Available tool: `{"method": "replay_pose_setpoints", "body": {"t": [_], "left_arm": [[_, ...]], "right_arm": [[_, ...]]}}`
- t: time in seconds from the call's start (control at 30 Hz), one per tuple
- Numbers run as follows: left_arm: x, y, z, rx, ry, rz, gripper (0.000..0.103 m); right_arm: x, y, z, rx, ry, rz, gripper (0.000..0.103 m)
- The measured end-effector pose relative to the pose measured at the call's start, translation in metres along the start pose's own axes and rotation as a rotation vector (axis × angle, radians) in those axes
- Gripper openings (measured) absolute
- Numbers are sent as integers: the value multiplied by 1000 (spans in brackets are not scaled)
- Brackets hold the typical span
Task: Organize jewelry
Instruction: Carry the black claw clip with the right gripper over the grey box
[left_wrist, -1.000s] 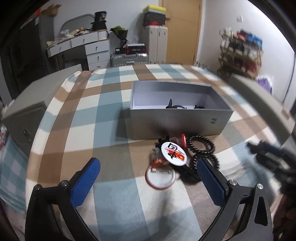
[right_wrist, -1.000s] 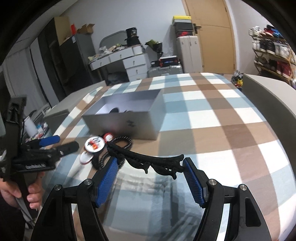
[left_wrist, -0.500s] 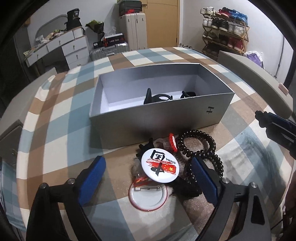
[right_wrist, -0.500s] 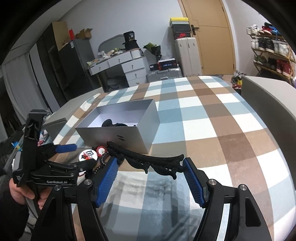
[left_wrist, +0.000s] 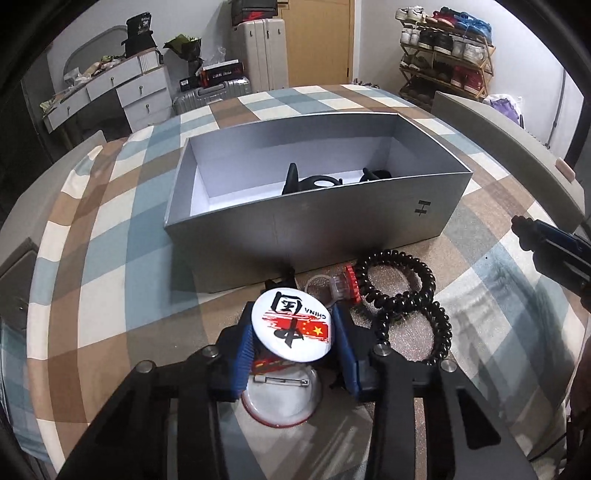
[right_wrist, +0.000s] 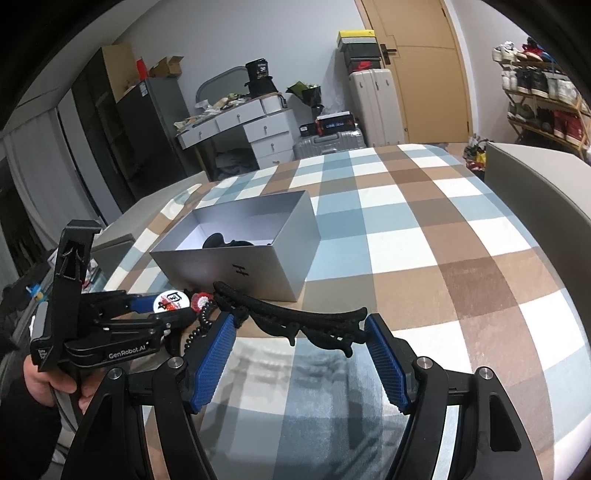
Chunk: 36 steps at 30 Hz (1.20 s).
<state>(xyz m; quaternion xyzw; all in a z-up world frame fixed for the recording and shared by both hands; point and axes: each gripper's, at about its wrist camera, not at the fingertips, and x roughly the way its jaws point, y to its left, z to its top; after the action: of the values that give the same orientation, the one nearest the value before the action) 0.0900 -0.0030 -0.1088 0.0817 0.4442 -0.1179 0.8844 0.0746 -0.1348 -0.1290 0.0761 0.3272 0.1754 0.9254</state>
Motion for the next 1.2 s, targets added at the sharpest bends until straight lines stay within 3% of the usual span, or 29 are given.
{"method": "replay_pose_setpoints", "body": {"t": [0.13, 0.83, 1.2], "left_arm": [[-6, 1, 0, -4, -15, 5, 28], [-60, 31, -2, -157, -195, -93, 28], [-80, 43, 14, -231, -281, -115, 28]], "right_arm": [[-1, 0, -1, 1, -1, 2, 72], [-4, 12, 1, 3, 6, 37, 72], [-3, 33, 24, -6, -16, 118, 72]]}}
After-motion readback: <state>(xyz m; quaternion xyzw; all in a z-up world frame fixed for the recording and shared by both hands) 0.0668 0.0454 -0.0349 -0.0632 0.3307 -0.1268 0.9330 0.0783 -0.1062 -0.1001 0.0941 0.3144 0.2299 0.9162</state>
